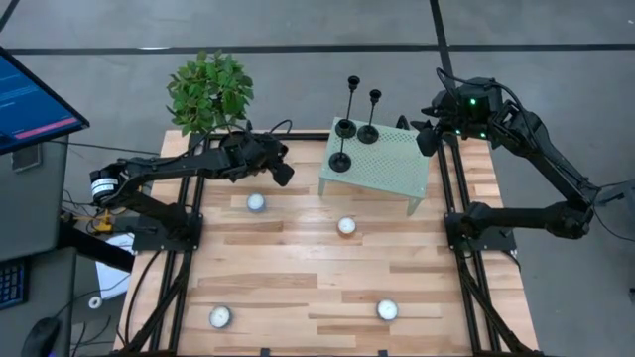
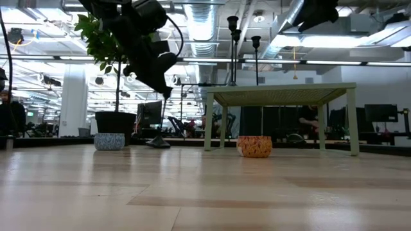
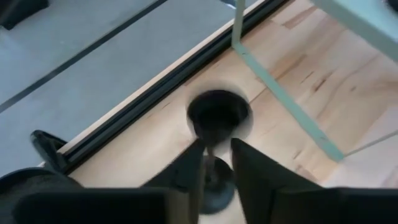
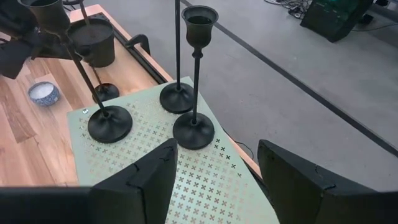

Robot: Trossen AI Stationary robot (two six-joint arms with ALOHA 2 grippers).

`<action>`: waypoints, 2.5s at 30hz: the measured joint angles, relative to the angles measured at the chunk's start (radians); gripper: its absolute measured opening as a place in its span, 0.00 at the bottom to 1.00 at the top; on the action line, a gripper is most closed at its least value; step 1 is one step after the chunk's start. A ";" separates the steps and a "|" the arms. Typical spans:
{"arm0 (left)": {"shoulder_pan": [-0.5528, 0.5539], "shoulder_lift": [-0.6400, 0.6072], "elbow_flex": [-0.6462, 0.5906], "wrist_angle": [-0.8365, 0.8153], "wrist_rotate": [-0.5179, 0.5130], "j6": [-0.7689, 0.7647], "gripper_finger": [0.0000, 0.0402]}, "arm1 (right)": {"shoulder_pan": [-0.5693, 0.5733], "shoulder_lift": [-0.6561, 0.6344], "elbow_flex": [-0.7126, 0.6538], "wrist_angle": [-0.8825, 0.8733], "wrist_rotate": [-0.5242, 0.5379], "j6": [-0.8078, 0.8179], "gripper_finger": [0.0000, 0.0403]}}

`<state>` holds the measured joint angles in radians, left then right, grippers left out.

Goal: Pick & Place candle stick holders
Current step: Put the candle holder on the shelf, then put the candle holder on the shelf aligned with the other candle holder to the right

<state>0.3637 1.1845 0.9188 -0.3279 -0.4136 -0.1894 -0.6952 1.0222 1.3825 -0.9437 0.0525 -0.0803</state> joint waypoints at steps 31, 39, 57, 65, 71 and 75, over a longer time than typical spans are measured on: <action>-0.051 -0.195 -0.008 0.090 0.145 0.261 0.53 | 0.042 -0.010 0.000 -0.022 -0.004 -0.002 0.46; -0.050 -0.218 -0.155 0.235 0.045 0.262 0.68 | 0.040 -0.010 0.000 -0.025 -0.004 -0.028 0.47; -0.048 -0.231 -0.346 0.641 -0.113 0.287 0.69 | 0.040 -0.010 0.000 -0.063 -0.004 -0.035 0.46; 0.019 -0.170 -0.346 0.652 -0.064 0.238 0.69 | 0.040 -0.010 0.000 -0.069 -0.004 -0.035 0.47; 0.072 -0.148 -0.346 0.678 -0.025 0.209 0.69 | 0.040 -0.010 0.000 -0.074 -0.007 -0.042 0.47; 0.082 -0.123 -0.375 0.717 0.006 0.163 0.69 | 0.040 -0.010 0.000 -0.074 -0.008 -0.042 0.47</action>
<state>0.4454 1.0616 0.5440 0.3887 -0.4072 -0.0263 -0.6548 1.0126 1.3825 -1.0176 0.0441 -0.1226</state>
